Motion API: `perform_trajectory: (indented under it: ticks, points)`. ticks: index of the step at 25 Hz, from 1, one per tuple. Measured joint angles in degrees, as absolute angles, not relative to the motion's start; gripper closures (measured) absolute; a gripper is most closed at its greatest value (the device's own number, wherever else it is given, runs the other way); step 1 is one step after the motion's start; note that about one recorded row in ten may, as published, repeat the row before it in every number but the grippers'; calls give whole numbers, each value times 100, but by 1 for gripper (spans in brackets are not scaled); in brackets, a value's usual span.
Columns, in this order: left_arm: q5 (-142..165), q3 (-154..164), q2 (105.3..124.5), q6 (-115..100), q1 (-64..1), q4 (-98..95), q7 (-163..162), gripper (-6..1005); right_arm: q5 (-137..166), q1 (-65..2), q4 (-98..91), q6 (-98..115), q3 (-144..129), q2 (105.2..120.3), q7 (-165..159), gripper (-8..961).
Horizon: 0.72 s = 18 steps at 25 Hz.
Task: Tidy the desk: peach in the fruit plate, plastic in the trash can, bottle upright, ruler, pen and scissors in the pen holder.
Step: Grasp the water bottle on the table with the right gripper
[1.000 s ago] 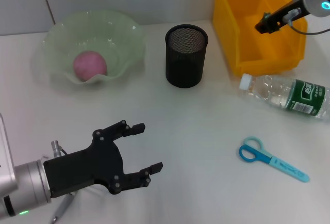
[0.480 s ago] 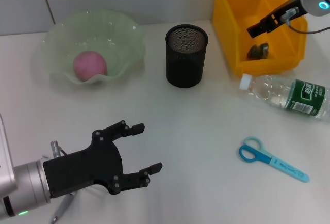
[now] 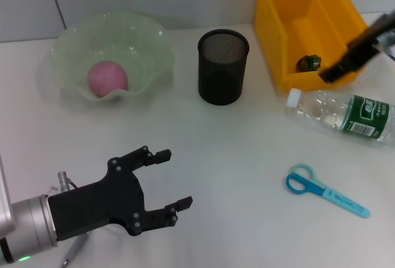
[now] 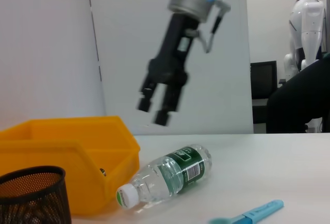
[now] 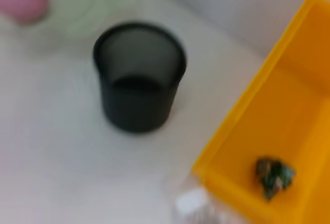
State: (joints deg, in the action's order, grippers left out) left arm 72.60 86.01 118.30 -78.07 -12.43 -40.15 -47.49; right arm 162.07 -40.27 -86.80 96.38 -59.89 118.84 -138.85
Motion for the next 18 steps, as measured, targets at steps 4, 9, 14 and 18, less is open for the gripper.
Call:
perform_trajectory:
  ticks: [4, 9, 14, 18]
  points:
    - [7260, 8580, 11830, -7806, -1259, -3892, -4741, 173, 16459, -3841, -8856, 10042, -5954, 11895, -13558, 123]
    - [7260, 8577, 11830, -7813, -1291, -3860, -4739, 173, 16716, -3719, -8623, 10000, -5943, 11877, -13356, 123]
    - [7260, 8577, 11830, -7813, -1292, -3851, -4738, 173, 16734, -3625, -8444, 9717, -5965, 11847, -13312, 123]
    - [7260, 8577, 11830, -7814, -1273, -3849, -4737, 174, 16738, -3622, -8095, 9449, -6035, 11799, -13304, 122]
